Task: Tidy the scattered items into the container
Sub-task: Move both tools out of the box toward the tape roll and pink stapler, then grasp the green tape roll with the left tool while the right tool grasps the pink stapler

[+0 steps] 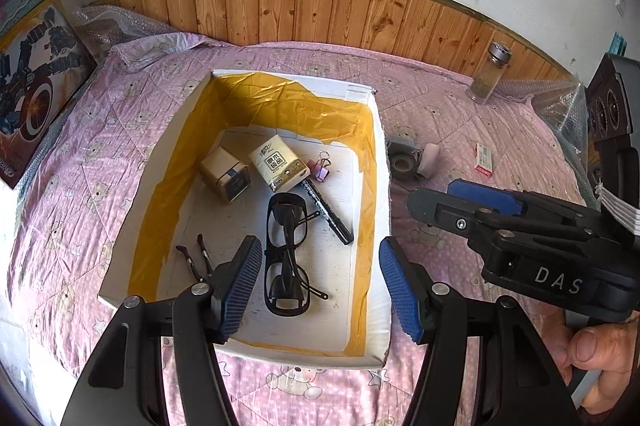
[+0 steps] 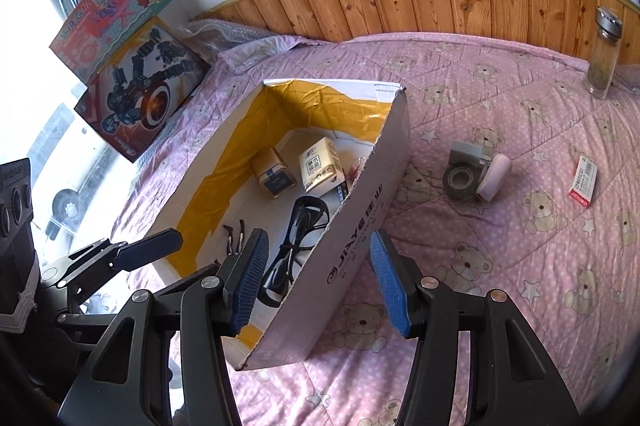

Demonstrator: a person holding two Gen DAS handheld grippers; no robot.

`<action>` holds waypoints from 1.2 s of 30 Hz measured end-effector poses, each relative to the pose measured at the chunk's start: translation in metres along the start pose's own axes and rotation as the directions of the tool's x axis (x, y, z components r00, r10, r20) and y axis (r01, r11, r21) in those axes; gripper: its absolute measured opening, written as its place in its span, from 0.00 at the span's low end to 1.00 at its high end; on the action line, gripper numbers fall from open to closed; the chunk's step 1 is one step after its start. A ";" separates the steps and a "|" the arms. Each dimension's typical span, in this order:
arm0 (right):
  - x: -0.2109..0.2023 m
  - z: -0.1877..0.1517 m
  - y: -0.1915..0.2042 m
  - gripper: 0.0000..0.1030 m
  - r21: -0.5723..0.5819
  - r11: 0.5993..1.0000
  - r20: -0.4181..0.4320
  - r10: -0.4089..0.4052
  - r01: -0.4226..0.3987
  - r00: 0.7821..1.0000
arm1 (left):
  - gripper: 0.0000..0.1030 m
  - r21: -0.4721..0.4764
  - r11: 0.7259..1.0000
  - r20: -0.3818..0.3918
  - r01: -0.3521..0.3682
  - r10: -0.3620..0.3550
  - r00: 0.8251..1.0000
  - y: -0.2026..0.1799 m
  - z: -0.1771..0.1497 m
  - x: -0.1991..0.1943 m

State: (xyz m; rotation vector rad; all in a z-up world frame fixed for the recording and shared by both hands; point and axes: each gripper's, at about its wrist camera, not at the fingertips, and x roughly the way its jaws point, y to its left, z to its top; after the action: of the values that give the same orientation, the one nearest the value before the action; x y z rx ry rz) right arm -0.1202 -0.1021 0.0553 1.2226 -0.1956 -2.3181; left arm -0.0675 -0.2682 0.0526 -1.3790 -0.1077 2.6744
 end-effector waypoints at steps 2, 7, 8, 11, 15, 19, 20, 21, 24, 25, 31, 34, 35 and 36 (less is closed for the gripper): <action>-0.007 -0.003 -0.002 0.55 0.002 1.000 0.012 0.008 -0.008 1.000 | 0.60 0.015 1.000 -0.002 0.004 -0.004 1.000 -0.009 -0.002 0.000; -0.024 -0.011 -0.010 0.55 0.022 0.999 0.049 0.027 -0.028 0.998 | 0.60 0.056 0.998 0.013 0.010 -0.011 1.000 -0.031 -0.004 -0.003; -0.027 -0.013 -0.013 0.55 0.029 0.999 0.055 0.026 -0.027 0.998 | 0.60 0.063 0.998 0.016 0.015 -0.016 1.000 -0.035 -0.004 -0.004; -0.033 -0.016 -0.028 0.55 0.059 0.998 0.070 0.014 -0.018 0.997 | 0.60 0.076 0.996 0.018 0.037 -0.038 0.999 -0.047 -0.002 -0.003; -0.035 -0.020 -0.053 0.55 0.105 0.995 0.073 -0.014 0.006 0.997 | 0.60 0.097 0.993 0.013 0.074 -0.075 0.997 -0.068 0.000 0.004; -0.034 -0.020 -0.079 0.55 0.143 0.989 0.068 -0.040 0.030 0.997 | 0.60 0.121 0.988 -0.006 0.097 -0.097 0.995 -0.088 0.002 0.018; -0.032 -0.019 -0.085 0.55 0.150 0.988 0.066 -0.046 0.036 0.997 | 0.60 0.126 0.987 -0.013 0.099 -0.098 0.995 -0.092 0.004 0.023; -0.031 -0.018 -0.091 0.55 0.157 0.987 0.063 -0.053 0.043 0.997 | 0.60 0.127 0.986 -0.021 0.105 -0.103 0.994 -0.097 0.005 0.028; -0.022 -0.012 -0.111 0.55 0.184 0.982 0.051 -0.063 0.052 0.997 | 0.60 0.131 0.985 -0.042 0.113 -0.108 0.993 -0.109 0.010 0.046; -0.018 -0.010 -0.118 0.55 0.194 0.979 0.046 -0.067 0.057 0.997 | 0.60 0.129 0.985 -0.049 0.117 -0.111 0.993 -0.111 0.012 0.052; 0.015 0.008 -0.153 0.53 0.239 0.969 0.008 -0.064 0.060 0.998 | 0.60 0.105 0.987 -0.083 0.122 -0.113 0.990 -0.125 0.027 0.090; 0.038 0.019 -0.170 0.39 0.253 0.965 -0.029 -0.066 0.071 0.997 | 0.60 0.078 0.990 -0.109 0.115 -0.106 0.988 -0.128 0.033 0.112; 0.046 0.022 -0.176 0.38 0.259 0.963 -0.042 -0.064 0.073 0.997 | 0.60 0.067 0.992 -0.116 0.110 -0.102 0.988 -0.129 0.034 0.119; 0.054 0.025 -0.181 0.37 0.265 0.962 -0.054 -0.060 0.073 0.997 | 0.60 0.059 0.994 -0.118 0.097 -0.089 0.989 -0.130 0.036 0.126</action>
State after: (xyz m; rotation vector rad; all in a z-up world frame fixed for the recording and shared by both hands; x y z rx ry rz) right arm -0.2323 0.0243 -0.0334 1.4300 -0.4706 -2.3752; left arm -0.1589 -0.1214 -0.0123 -1.4671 -0.0712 2.4940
